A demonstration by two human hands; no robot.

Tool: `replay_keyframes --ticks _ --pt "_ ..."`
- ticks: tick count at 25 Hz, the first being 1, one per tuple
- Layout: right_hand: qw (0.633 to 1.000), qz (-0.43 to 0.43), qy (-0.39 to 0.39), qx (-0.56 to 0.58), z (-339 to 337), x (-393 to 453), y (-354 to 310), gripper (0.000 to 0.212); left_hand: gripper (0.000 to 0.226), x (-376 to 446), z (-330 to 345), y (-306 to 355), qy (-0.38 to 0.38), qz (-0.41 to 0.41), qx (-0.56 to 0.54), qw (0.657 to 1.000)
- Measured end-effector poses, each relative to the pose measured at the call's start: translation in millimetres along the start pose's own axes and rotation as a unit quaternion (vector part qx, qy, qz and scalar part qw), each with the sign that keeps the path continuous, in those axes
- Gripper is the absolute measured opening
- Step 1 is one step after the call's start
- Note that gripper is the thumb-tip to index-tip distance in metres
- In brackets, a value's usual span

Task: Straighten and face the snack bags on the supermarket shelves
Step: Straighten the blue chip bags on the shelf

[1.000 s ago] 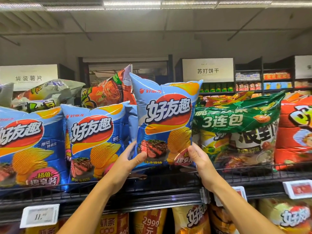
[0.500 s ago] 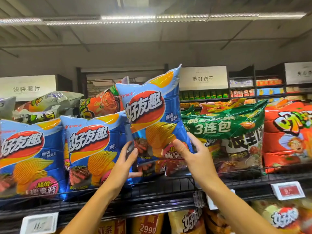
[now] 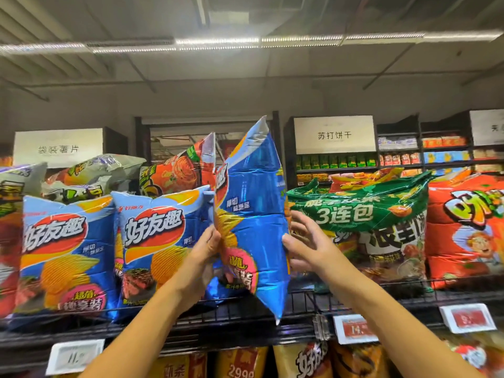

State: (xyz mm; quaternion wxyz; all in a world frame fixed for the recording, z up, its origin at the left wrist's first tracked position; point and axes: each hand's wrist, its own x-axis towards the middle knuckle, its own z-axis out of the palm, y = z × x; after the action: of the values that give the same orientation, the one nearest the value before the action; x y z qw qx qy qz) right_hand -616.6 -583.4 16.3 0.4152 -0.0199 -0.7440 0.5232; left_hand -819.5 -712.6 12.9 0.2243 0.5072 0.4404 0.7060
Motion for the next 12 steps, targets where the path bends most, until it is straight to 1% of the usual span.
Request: replay_keyframes --ticks 1,2,3,4,5,6,7,8,9,10,11,12 --pt "0.999 0.002 -0.038 0.014 0.5 0.4 2.2 0.098 0.087 -3.8 1.3 -2.9 -0.032 -0.013 -0.018 0.999" --pt "0.997 -0.002 -0.077 0.032 2.1 0.5 4.1 0.102 0.101 -7.1 4.0 -4.1 -0.057 -0.028 -0.039 0.997" --pt "0.994 -0.014 -0.102 0.046 3.7 1.2 5.9 0.099 0.108 -9.0 6.5 -3.3 -0.065 -0.037 -0.053 0.996" --pt "0.993 -0.029 -0.102 0.046 5.3 1.3 5.5 0.096 0.107 -10.1 8.9 -1.1 -0.061 -0.036 -0.056 0.996" --pt "0.995 -0.047 -0.083 0.036 6.8 0.4 4.3 0.096 0.095 -9.1 11.7 1.8 -0.049 -0.025 -0.043 0.998" --pt "0.996 -0.063 -0.052 0.025 7.6 0.5 3.4 0.101 0.074 -8.2 13.9 5.2 -0.027 -0.007 -0.021 0.999" --pt "0.997 -0.075 -0.021 0.013 8.4 1.3 2.2 0.108 0.055 -6.2 14.3 8.3 0.006 0.014 0.006 1.000" --pt "0.996 -0.086 0.005 0.002 9.4 2.0 1.6 0.114 0.044 -5.5 13.1 11.4 0.044 0.033 0.028 0.998" --pt "0.994 -0.100 0.031 -0.013 11.5 2.0 0.9 0.116 0.040 -6.2 13.4 15.5 0.066 0.052 0.033 0.996" --pt "0.991 -0.115 0.058 -0.033 14.1 1.9 0.4 0.113 0.041 -8.2 15.2 20.4 0.057 0.066 0.036 0.996" --pt "0.987 -0.127 0.086 -0.055 17.5 1.4 0.2 0.109 0.051 -10.3 18.8 23.6 0.027 0.069 0.044 0.996" --pt "0.982 -0.132 0.107 -0.077 21.2 0.8 -0.3 0.108 0.068 -12.8 23.3 25.7 -0.004 0.065 0.062 0.996"
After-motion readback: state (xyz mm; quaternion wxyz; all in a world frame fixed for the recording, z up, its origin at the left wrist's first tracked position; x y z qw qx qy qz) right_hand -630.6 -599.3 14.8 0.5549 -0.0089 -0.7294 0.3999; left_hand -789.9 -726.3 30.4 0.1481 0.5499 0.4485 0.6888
